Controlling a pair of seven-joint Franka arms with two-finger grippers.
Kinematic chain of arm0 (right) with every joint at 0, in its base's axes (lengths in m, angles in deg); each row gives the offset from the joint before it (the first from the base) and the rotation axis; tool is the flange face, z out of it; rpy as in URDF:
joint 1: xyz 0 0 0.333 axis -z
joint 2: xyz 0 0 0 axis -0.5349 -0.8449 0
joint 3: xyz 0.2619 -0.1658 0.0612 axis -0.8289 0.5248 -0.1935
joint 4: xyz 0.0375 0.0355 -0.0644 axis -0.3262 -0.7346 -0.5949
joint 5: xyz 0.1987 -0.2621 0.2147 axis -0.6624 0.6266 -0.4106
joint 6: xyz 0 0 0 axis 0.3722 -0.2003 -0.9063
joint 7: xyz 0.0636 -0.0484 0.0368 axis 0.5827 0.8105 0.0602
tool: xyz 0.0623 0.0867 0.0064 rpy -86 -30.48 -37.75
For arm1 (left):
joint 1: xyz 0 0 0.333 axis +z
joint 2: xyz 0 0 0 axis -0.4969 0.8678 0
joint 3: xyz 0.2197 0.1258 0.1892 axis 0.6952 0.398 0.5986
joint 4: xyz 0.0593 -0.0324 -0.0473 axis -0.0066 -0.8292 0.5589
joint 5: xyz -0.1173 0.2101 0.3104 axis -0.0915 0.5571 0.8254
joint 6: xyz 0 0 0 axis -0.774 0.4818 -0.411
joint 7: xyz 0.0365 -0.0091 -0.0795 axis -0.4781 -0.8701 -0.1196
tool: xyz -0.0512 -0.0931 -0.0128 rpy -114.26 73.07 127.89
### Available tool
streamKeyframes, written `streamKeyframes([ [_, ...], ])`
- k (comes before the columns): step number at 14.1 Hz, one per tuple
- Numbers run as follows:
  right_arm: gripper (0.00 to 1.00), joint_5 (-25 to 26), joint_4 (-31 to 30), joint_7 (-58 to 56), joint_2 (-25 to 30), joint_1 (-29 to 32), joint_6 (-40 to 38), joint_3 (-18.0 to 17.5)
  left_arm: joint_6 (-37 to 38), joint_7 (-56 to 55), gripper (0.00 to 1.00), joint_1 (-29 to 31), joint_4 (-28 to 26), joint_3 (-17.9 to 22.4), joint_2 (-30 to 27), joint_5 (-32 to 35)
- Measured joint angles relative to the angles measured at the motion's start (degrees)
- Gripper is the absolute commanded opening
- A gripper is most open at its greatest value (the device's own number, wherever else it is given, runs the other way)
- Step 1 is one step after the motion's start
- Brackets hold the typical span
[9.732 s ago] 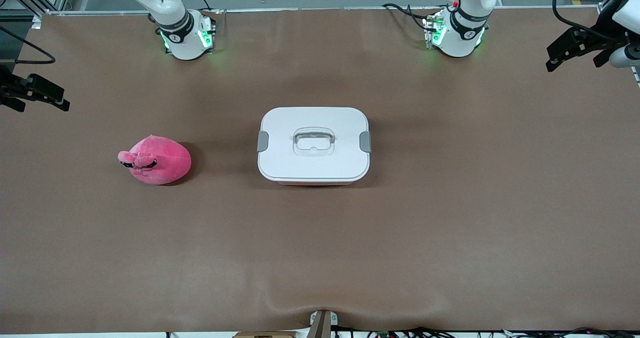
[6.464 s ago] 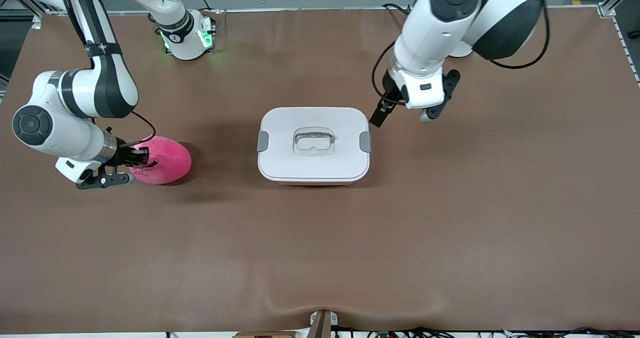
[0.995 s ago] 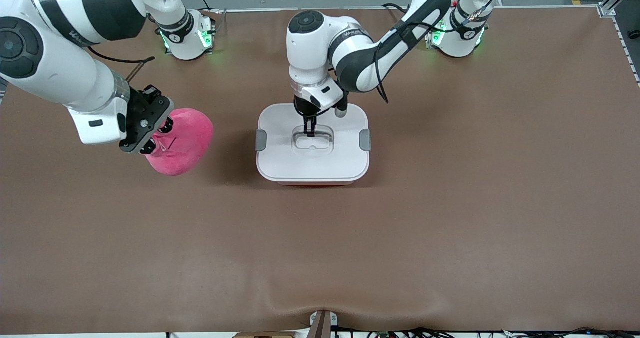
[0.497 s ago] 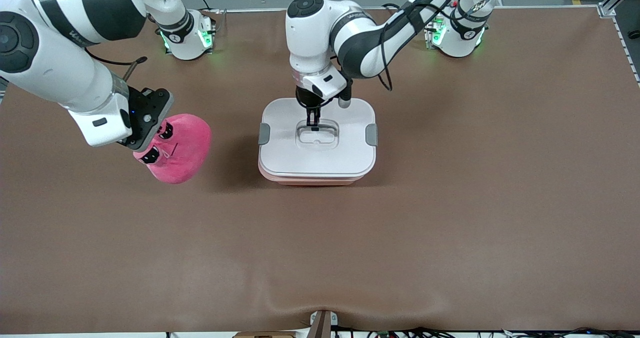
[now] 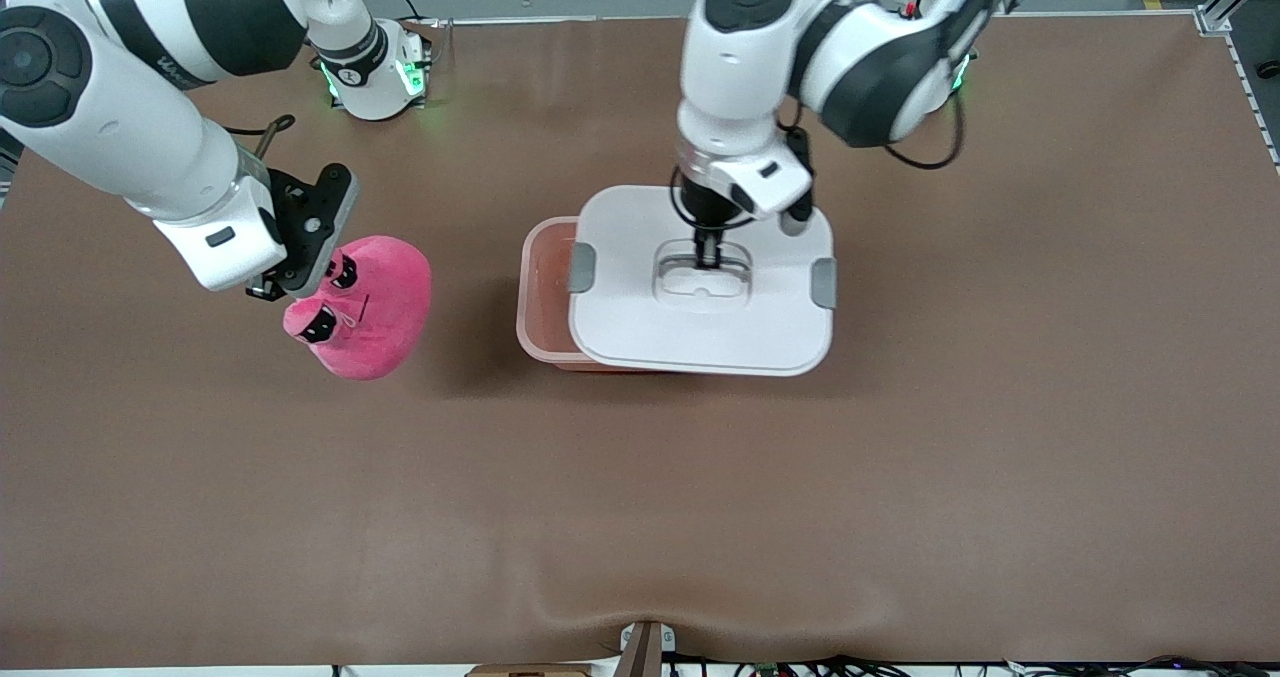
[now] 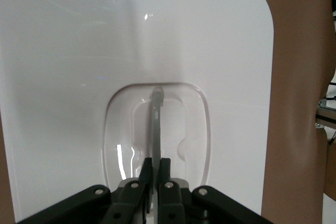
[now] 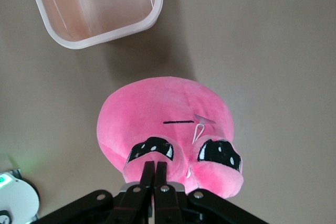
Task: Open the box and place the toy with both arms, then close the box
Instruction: 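Slide the lid off the box with the left gripper, setting it aside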
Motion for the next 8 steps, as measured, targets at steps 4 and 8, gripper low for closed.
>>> streamKeyframes([
  [4,0.0,0.09,0.2,-1.97,-0.03,-4.96,1.9,0.0,1.48,13.33,0.0,7.19,-0.02,-0.02,-2.29,-5.08],
  [8,0.0,0.15,0.4,-6.51,-0.03,-8.82,4.85,-0.01,3.89,22.85,0.0,13.13,-0.02,-0.04,-2.85,-8.03],
])
